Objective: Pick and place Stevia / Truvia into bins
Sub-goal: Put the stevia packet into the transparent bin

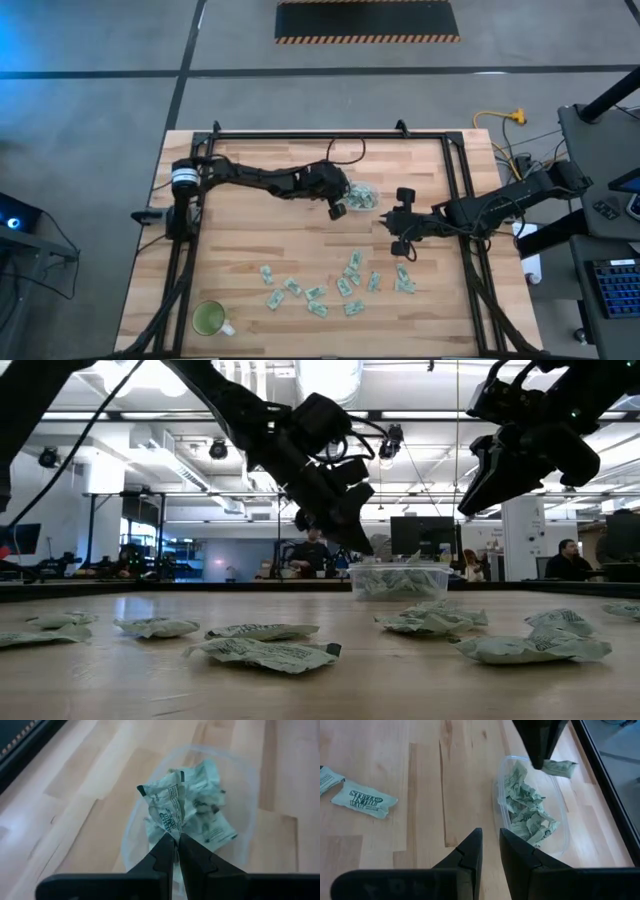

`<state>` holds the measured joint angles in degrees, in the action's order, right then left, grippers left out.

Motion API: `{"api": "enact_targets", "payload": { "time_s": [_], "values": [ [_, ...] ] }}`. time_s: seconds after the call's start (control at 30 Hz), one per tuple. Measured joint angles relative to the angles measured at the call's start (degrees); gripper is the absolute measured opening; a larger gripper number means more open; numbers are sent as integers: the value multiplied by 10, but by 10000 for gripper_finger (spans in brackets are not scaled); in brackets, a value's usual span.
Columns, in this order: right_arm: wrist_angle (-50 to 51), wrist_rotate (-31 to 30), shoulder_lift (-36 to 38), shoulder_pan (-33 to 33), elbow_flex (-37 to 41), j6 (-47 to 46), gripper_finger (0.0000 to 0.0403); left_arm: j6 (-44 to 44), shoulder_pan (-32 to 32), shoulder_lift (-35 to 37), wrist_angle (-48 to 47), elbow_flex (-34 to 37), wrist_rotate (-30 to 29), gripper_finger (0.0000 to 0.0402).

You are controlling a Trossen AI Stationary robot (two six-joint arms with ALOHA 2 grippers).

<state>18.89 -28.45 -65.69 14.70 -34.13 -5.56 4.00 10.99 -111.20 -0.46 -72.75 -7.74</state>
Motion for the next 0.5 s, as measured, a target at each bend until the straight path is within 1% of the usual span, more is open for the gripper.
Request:
{"api": "enact_targets", "payload": {
  "time_s": [0.13, 0.27, 0.43, 0.5],
  "values": [
    [0, 0, 0, 0, 3, 1, 56, 0, 7, 0, -6, -2, 1, 8],
    [-9, 0, 0, 0, 7, 3, 56, -1, 10, 0, -28, 0, 18, 8],
    [-13, 0, 0, 0, 7, 3, 56, -31, 7, 0, -29, 1, 19, 9],
    [-14, 0, 0, 0, 7, 2, 56, -35, 6, 0, -29, 0, 19, 16]
  ]
}}
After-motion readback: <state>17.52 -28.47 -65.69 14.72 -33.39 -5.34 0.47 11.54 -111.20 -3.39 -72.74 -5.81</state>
